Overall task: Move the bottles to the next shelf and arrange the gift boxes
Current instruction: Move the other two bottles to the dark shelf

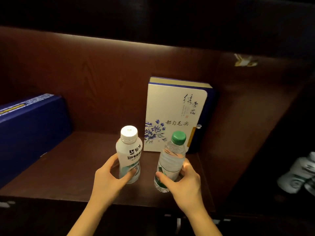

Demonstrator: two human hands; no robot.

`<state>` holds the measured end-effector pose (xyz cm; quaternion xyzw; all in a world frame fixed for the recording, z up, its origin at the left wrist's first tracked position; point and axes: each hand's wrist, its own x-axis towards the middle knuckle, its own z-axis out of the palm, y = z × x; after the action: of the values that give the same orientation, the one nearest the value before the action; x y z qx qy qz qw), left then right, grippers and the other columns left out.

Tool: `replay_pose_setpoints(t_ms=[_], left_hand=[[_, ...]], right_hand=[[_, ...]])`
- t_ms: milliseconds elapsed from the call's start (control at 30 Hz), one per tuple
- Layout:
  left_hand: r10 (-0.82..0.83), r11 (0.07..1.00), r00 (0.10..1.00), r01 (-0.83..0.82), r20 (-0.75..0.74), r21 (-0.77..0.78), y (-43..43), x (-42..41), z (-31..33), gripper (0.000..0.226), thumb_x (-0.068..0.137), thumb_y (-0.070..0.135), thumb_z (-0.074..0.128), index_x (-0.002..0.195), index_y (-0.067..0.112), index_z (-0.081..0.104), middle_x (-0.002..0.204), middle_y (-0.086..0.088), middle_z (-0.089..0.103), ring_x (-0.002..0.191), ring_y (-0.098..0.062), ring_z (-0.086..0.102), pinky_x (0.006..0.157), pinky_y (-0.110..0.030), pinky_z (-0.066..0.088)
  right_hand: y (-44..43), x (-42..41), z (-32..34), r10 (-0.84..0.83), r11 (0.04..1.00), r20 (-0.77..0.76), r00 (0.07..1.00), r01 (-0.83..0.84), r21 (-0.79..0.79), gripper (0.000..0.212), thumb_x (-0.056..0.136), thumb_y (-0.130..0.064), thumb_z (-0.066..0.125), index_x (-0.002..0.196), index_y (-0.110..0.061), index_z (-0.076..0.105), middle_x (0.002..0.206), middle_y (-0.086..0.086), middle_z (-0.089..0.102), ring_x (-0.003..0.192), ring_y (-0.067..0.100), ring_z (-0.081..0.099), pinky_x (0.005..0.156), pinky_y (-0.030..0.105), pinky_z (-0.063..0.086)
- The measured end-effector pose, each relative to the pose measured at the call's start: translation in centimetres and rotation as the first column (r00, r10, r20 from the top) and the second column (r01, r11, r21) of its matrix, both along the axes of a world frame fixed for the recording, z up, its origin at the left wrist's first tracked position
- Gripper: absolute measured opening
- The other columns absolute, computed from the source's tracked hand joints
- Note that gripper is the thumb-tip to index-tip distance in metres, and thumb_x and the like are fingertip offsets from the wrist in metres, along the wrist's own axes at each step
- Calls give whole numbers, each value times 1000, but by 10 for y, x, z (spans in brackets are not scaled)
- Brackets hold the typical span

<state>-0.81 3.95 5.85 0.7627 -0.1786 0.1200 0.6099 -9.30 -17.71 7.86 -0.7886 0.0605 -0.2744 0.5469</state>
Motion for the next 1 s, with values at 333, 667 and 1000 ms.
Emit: replay_pose_setpoints(t_ms=[333,667,1000], left_hand=[[-357,931,932,361,63,-53,-96,-49,23,58,68,36,90,121,40,66,115,19,73,107,-2,68,88,-16,52],[-630,773,774,633,73,-42,-188,-114,20,59,73,33,88,126,44,62,119,22,71,110,1,66,87,-15,52],[-711,702,702,712,50,-22,-271,-172,8,61,72,47,82,126,53,55,120,35,65,111,11,61,88,-12,49]], right_hand=[[-60,-100,30,-328,944,50,943,330,-26,54,61,-49,90,108,-35,68,99,-21,76,91,-2,73,77,24,60],[-113,-190,31,-602,796,41,797,603,-43,51,60,-46,93,103,-48,65,98,-30,73,91,-7,70,78,27,58],[-175,-246,12,-706,706,50,706,708,-30,54,61,-53,92,108,-51,64,103,-24,74,93,-5,71,75,26,57]])
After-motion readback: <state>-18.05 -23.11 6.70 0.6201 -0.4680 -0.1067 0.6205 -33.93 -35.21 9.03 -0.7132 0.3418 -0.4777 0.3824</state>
